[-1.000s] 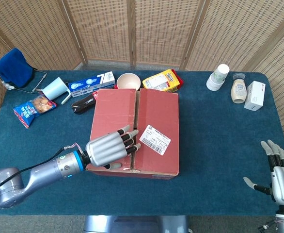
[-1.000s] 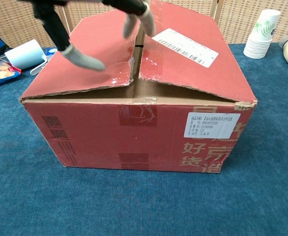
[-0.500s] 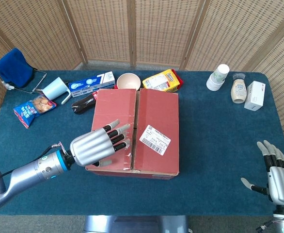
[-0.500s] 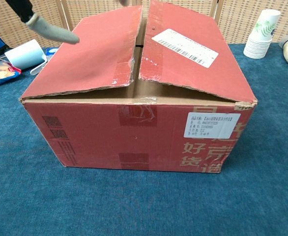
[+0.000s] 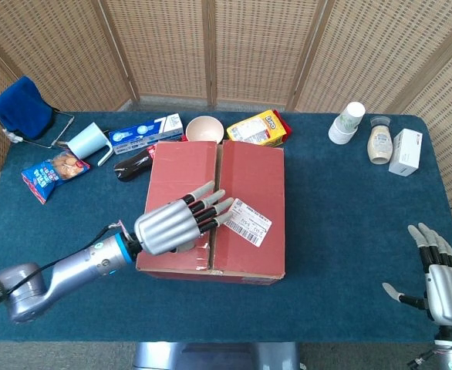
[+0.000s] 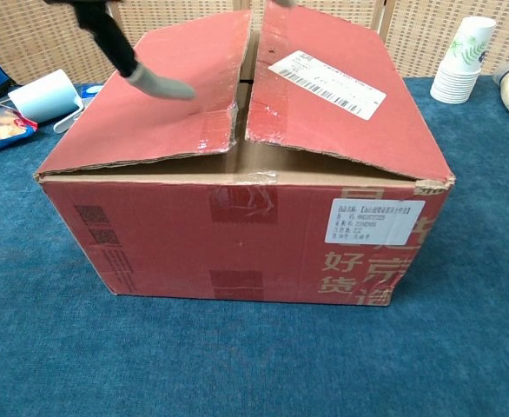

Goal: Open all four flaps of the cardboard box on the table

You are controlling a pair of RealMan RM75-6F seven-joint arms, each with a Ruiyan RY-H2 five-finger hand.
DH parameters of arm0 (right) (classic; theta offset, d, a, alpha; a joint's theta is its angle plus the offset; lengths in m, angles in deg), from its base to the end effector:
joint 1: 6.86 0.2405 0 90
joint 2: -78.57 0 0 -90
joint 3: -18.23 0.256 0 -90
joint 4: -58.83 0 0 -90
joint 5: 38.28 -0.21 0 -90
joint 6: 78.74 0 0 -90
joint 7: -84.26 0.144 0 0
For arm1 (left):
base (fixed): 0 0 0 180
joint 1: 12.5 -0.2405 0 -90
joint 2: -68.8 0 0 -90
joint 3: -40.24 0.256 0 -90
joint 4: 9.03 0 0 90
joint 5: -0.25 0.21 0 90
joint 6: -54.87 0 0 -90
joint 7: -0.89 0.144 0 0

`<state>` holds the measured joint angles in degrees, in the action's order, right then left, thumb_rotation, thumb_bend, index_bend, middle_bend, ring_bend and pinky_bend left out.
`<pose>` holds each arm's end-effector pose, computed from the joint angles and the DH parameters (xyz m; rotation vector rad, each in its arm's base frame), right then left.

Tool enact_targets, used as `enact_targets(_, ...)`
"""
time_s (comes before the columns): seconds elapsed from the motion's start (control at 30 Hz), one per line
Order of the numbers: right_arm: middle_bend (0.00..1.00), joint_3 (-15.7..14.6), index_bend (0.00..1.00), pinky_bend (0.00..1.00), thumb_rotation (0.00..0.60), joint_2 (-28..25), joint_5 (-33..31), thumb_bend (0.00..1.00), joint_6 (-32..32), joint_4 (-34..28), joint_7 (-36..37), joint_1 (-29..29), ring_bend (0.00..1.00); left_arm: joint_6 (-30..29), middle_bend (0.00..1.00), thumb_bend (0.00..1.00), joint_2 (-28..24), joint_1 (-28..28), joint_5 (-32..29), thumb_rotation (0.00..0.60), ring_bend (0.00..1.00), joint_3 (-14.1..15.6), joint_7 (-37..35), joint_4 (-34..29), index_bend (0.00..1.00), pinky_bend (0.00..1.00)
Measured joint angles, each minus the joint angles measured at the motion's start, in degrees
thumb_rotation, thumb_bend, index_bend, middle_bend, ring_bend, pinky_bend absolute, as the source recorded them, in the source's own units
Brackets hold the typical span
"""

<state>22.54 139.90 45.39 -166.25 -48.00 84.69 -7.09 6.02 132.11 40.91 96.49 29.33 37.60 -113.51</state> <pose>-0.2797 -0.1574 0.1649 1.2023 -1.0808 1.0205 -0.0316 0.3129 0.0781 -2.2477 0.3280 -0.9093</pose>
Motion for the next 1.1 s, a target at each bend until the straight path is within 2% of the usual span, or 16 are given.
enact_targets(0.3,0.00,0.15,0.00,0.00,0.600,-0.33,-0.63,0.08,0.66,0.24,1.16,0.23,0.00,0.43,0.00,0.00,7.57,2.76,-1.90,0.460,0.00,-1.07,3.93,6.35,0.02,0.10)
enact_targets(0.7,0.00,0.01,0.00,0.00,0.600,-0.63,-0.44,0.08,0.76,0.24,1.86,0.24,0.00,-1.25,0.00,0.00,12.16,4.89,-2.24,0.585,0.00,-1.58,6.49,9.64,0.02,0.10)
enact_targets(1.1,0.00,-0.09,0.00,0.00,0.600,-0.81,-0.27,0.08,0.94,0.21,2.41,0.33,0.00,-3.86,0.00,0.00,17.11,6.61,-3.33,0.600,0.00,-2.84,7.90,12.24,0.02,0.11)
